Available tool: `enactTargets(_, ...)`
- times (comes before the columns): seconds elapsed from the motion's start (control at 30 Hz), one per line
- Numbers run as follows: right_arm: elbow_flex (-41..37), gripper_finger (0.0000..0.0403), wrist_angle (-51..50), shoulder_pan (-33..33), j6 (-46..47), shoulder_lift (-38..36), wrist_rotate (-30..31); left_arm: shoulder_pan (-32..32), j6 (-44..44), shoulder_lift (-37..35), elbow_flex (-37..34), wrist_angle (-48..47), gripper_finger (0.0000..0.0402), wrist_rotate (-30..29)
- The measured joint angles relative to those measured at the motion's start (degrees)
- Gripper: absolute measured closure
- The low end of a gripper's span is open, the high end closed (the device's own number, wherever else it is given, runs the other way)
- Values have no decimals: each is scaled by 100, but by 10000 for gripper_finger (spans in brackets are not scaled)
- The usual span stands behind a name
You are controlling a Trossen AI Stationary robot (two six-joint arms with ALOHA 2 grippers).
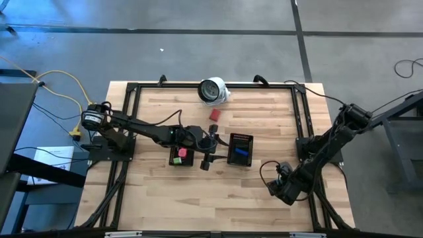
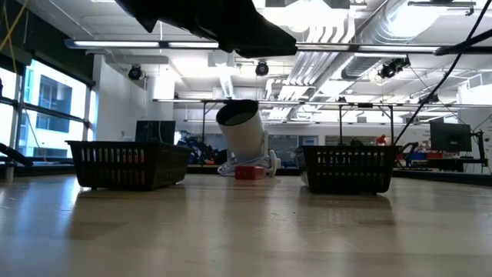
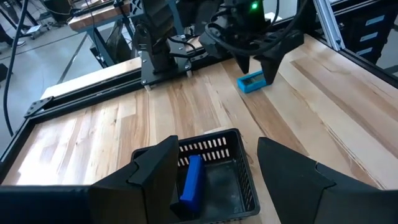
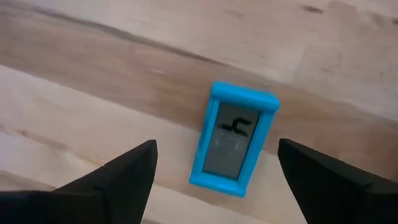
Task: Pick & Place Office items
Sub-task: Put the light blue digital clock into the right black bin
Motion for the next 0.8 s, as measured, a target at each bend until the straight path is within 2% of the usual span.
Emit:
enactTargets(0.43,-118,85,459,0,94,522,-83,2,-7,0,0,-2,188,0)
enactTargets(0.8,-132,94,457,-245,111,566,-377,0,-11,0,0,-4,188,-2)
